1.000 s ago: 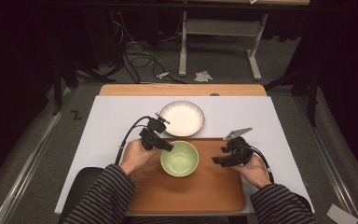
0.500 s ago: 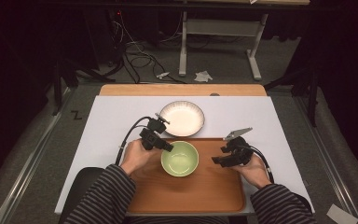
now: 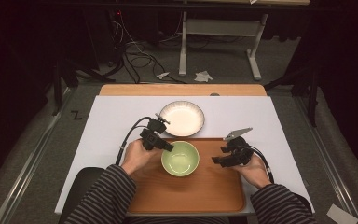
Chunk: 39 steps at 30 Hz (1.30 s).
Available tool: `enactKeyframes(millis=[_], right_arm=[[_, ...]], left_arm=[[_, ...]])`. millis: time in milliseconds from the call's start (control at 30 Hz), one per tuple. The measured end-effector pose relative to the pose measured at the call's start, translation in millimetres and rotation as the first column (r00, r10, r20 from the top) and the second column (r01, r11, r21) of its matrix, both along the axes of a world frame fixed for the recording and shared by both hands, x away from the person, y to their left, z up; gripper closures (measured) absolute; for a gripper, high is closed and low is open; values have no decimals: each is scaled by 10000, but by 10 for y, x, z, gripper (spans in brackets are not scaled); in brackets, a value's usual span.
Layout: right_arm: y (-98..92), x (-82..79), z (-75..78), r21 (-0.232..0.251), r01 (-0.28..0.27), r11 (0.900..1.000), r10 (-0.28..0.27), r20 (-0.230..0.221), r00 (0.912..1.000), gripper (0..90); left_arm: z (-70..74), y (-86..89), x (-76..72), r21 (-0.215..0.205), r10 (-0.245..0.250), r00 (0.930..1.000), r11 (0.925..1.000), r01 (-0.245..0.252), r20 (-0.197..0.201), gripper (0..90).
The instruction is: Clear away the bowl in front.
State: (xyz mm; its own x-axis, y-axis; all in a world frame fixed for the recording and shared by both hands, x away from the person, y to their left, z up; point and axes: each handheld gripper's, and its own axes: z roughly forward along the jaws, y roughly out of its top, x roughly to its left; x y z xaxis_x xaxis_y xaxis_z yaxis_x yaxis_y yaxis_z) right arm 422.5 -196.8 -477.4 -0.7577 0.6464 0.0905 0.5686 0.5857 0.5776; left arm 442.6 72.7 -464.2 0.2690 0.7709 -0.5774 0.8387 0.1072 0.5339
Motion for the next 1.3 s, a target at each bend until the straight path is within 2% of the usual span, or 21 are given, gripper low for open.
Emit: enactKeyframes(millis=[533,667,867,1133,1300], right_arm=[[2,0,-2,-19,-16,10000,16,-22,10000,391],[5,-2,-2,-13,26,10000,-26,-49,10000,391],[3,-1,-3,-23,-6,10000,6,-15,10000,391],[5,-2,-5,-80,31,10000,-32,-82,10000,391],[4,-8,0,-36,34,10000,-34,-101,9999,391]], left_arm=[[-45,-33,-6,131,64,9998,9999,-66,173,835],[-52,-54,-27,233,53,9992,9997,-63,392,837],[-59,-48,-31,164,3,9990,9999,-10,457,832],[-72,-77,-56,163,-202,9988,9997,195,444,753],[-54,-94,-81,-7,-320,9981,9995,321,534,636]])
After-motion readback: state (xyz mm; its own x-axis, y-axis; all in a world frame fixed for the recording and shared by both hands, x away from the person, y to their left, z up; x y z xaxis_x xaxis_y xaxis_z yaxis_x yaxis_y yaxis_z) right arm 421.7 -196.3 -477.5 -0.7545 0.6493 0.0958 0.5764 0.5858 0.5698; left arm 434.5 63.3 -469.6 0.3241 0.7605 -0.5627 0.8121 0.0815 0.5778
